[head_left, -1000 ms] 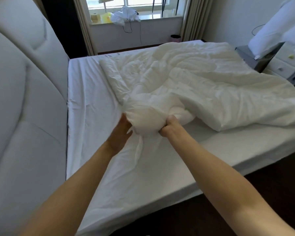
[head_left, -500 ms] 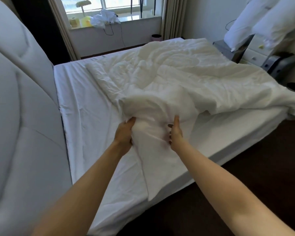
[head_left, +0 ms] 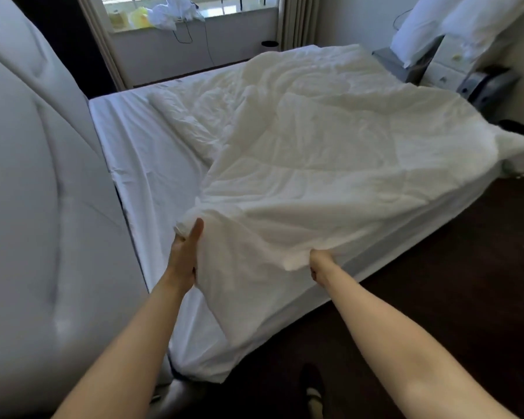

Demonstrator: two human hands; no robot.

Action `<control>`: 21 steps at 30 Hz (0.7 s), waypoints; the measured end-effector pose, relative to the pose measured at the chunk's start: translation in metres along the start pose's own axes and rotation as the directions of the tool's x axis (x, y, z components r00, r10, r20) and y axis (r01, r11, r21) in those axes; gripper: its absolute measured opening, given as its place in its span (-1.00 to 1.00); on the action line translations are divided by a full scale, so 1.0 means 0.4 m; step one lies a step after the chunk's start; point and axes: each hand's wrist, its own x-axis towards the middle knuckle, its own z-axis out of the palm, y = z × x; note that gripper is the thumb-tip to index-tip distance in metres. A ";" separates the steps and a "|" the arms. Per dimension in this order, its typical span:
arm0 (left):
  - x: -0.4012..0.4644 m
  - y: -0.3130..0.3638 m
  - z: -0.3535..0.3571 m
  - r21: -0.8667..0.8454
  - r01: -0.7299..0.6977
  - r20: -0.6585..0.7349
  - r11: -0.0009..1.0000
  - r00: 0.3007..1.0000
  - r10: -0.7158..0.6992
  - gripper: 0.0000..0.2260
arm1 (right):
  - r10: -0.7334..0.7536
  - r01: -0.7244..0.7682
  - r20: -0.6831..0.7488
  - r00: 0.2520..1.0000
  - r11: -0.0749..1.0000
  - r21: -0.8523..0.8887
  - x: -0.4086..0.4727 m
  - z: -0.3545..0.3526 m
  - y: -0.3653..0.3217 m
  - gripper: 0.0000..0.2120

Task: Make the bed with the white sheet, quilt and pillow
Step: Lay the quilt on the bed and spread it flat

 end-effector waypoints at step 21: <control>-0.018 -0.150 -0.247 0.923 0.347 -0.347 0.168 0.937 -0.032 -0.69 | 0.214 0.126 0.310 0.926 0.600 -0.790 -0.203 0.164 0.317 -0.75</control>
